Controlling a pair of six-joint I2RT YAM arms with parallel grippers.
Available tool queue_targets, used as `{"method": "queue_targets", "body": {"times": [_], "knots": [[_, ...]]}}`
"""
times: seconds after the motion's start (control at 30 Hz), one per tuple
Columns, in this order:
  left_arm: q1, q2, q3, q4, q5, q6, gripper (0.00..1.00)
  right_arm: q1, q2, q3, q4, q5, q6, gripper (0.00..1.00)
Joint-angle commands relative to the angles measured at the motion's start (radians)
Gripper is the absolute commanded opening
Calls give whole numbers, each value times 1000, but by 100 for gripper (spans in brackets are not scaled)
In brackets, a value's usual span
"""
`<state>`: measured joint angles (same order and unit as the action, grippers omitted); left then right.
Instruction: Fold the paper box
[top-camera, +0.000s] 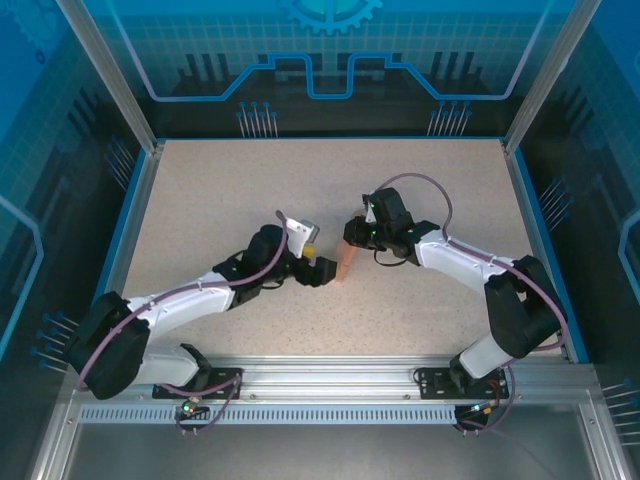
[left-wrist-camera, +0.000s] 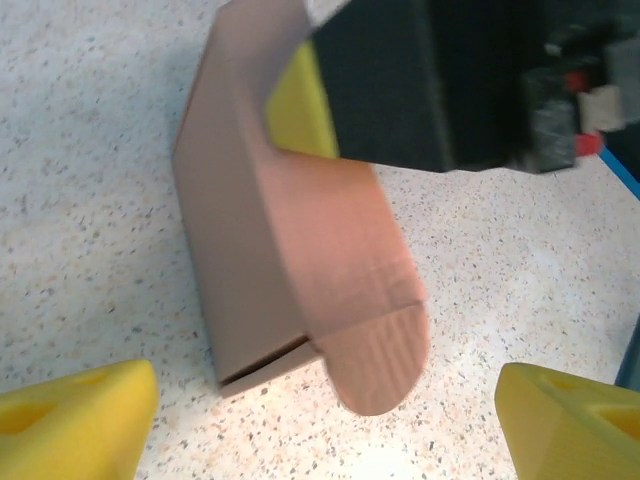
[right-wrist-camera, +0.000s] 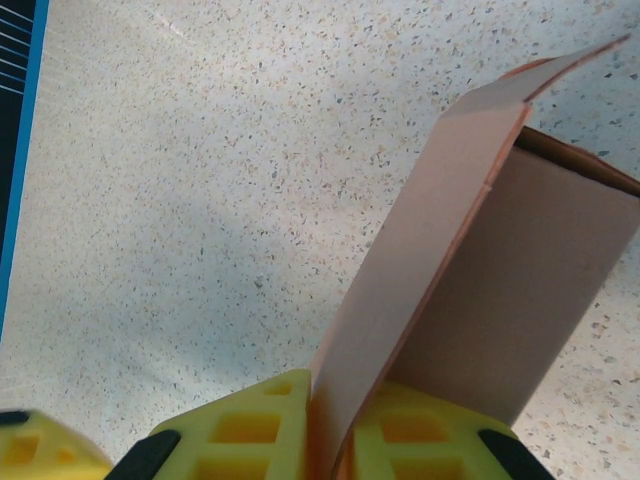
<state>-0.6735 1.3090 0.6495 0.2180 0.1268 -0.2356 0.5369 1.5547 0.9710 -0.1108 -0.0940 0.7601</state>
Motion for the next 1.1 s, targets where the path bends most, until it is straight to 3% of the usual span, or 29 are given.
{"method": "queue_targets", "body": {"times": [0.0, 0.17, 0.37, 0.47, 0.8, 1.07], "knots": [[-51, 14, -9, 90, -172, 123, 91, 12, 39, -3, -90, 20, -3, 16], [-129, 94, 0, 169, -240, 189, 92, 12, 36, -1, -93, 23, -5, 16], [-195, 203, 27, 250, -420, 249, 92, 12, 36, -3, -90, 23, -5, 16], [-208, 246, 27, 308, -459, 261, 91, 12, 36, -4, -89, 23, -8, 16], [-218, 324, 21, 402, -489, 288, 72, 10, 34, -15, -78, 25, -1, 16], [-217, 357, 17, 445, -470, 278, 64, 11, 26, -17, -80, 25, -1, 16]]}}
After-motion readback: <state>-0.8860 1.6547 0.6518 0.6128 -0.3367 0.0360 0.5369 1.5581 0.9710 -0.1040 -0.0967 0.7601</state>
